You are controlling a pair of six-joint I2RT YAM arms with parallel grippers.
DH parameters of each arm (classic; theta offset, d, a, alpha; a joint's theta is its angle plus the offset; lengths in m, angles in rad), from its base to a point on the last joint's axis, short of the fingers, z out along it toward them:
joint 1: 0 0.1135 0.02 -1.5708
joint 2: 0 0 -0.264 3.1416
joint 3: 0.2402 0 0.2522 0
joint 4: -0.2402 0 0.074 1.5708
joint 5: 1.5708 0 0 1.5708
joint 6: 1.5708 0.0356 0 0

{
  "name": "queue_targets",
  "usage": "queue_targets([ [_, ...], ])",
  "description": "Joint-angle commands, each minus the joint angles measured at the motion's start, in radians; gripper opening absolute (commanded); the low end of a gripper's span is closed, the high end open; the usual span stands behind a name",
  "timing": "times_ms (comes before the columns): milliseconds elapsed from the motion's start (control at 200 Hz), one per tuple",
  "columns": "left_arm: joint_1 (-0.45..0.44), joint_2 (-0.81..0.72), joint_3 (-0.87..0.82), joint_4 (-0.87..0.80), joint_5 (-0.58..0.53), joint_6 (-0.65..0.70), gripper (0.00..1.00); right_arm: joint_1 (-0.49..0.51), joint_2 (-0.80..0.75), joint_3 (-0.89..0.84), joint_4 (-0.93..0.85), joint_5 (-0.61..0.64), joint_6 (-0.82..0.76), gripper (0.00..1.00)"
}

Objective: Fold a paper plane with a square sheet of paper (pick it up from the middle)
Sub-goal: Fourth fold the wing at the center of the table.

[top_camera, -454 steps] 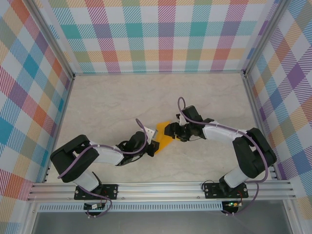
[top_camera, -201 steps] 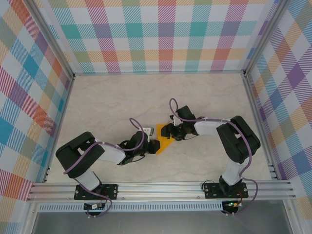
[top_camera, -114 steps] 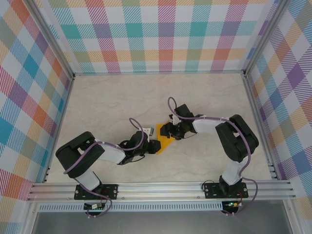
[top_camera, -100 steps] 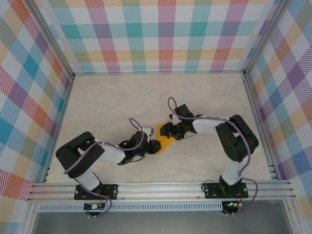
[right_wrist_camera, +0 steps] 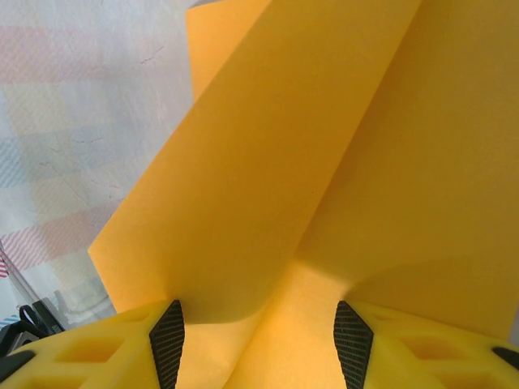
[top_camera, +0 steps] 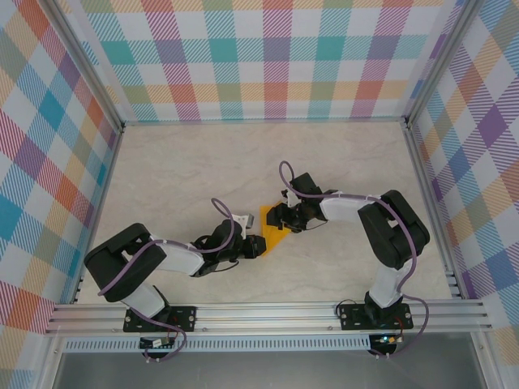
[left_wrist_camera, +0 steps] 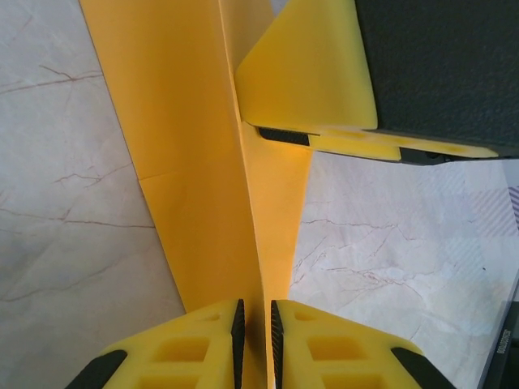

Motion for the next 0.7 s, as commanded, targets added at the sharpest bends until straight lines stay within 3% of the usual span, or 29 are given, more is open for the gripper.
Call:
queue_targets([
  [0, 0.011, 0.032, 0.016, -0.002, 0.042, -0.002, 0.19, 0.000, 0.054, -0.001, -0.045, 0.077, -0.001, 0.55],
  [250, 0.012, 0.050, 0.032, -0.014, 0.055, 0.014, 0.14, 0.000, 0.056, 0.002, -0.058, 0.082, 0.000, 0.54],
  [695, 0.021, -0.197, 0.028, -0.267, -0.088, -0.008, 0.41, 0.012, 0.083, 0.033, -0.135, 0.161, 0.009, 0.55],
])
